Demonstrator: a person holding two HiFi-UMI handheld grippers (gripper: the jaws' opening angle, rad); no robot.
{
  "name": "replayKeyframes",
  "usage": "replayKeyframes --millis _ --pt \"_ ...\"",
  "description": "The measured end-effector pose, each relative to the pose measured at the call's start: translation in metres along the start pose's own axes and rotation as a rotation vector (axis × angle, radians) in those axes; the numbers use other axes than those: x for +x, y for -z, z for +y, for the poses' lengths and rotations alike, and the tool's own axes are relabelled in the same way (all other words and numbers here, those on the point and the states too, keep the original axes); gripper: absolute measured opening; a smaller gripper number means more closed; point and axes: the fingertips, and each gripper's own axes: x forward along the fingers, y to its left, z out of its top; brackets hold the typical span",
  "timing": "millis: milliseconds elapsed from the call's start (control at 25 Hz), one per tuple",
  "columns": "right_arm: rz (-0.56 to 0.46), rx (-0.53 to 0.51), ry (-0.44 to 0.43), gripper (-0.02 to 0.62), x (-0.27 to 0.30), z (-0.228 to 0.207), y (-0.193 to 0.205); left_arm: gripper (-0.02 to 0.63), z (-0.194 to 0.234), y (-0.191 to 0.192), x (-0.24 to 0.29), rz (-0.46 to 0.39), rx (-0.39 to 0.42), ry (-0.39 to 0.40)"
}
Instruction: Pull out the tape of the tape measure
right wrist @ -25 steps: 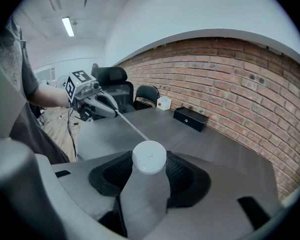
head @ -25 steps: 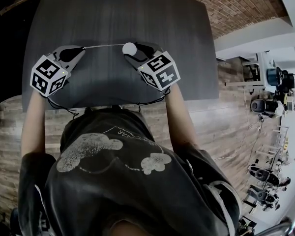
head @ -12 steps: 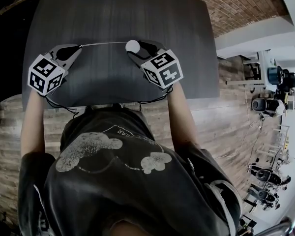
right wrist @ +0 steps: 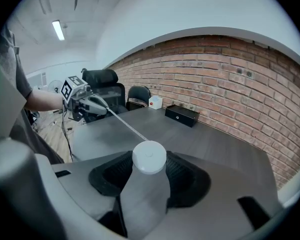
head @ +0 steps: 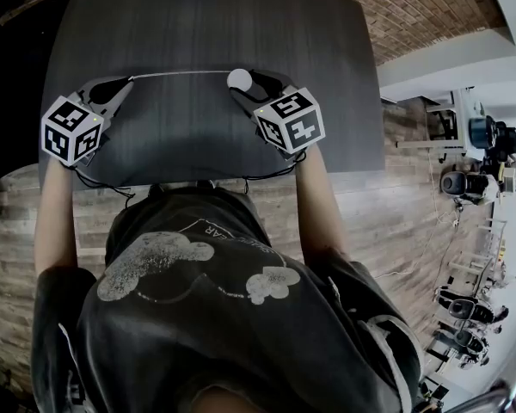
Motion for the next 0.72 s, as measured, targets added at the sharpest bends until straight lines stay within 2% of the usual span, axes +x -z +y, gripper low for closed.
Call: replayKeyframes --millis 200,480,720 --pt "0.002 -0.006 0.016 0.229 -0.001 -0.005 0.001 0.009 0.003 -0.001 0.0 -0.002 -0.002 -0.011" --pt "0.005 0.023 0.07 0.229 -0.012 -0.024 0.007 0.009 0.021 0.005 -0.013 -0.013 -0.048 -0.048" --pt "0.003 0.029 0.071 0.229 -0.012 -0.026 0.007 0.009 0.028 0.008 -0.016 -0.013 -0.069 -0.071"
